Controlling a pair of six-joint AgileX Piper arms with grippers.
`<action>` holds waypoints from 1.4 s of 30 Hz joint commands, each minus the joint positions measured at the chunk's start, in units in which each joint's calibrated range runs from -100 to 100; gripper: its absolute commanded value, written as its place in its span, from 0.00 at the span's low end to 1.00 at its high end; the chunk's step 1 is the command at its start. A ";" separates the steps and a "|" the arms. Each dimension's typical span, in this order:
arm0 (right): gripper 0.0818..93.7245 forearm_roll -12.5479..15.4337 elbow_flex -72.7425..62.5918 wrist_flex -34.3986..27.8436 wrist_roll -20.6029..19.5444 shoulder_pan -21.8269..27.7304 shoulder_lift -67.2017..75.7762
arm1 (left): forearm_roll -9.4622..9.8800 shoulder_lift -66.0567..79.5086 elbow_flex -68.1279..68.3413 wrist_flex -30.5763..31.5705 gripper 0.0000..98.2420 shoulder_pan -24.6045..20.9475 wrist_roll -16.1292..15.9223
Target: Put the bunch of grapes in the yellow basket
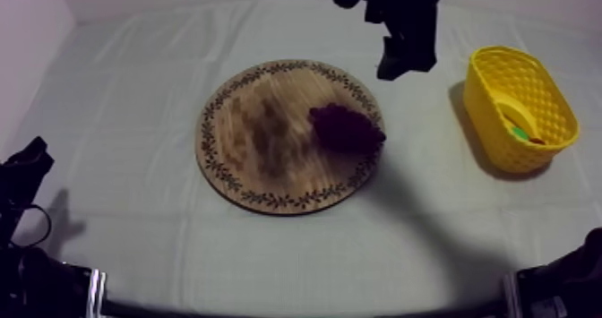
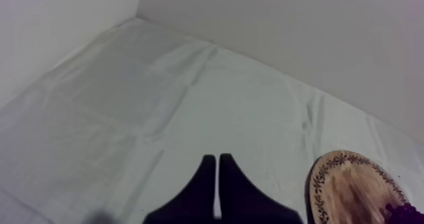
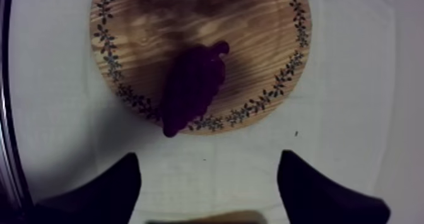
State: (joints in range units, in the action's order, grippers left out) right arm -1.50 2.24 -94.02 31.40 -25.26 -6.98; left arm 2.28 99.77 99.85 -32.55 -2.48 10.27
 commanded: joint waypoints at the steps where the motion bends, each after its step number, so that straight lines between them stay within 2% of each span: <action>1: 0.69 0.08 0.46 0.42 -1.00 -0.09 -0.69 | -0.01 -0.03 0.04 -0.03 0.00 -0.01 0.01; 11: 0.72 0.41 1.58 2.27 -6.63 -0.80 -6.85 | -0.01 -0.03 0.04 -0.03 0.00 -0.01 0.01; 19: 0.73 0.63 1.95 4.00 -9.25 -1.25 -12.15 | -0.01 -0.03 0.04 -0.03 0.00 -0.01 0.01; 26: 0.73 -0.33 3.60 8.62 -12.10 -1.43 -16.61 | -0.01 -0.03 0.04 -0.03 0.00 -0.01 0.01; 36: 0.74 -0.63 5.26 14.63 -14.76 -1.79 -22.23 | -0.01 -0.03 0.04 -0.03 0.00 -0.01 0.01; 42: 0.73 -0.37 4.00 15.92 -15.55 -2.10 -25.56 | -0.01 -0.03 0.04 -0.03 0.00 -0.01 0.01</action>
State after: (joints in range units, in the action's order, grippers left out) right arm -1.99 6.49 -77.89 15.89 -27.33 -32.01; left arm 2.28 99.77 99.85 -32.55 -2.48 10.27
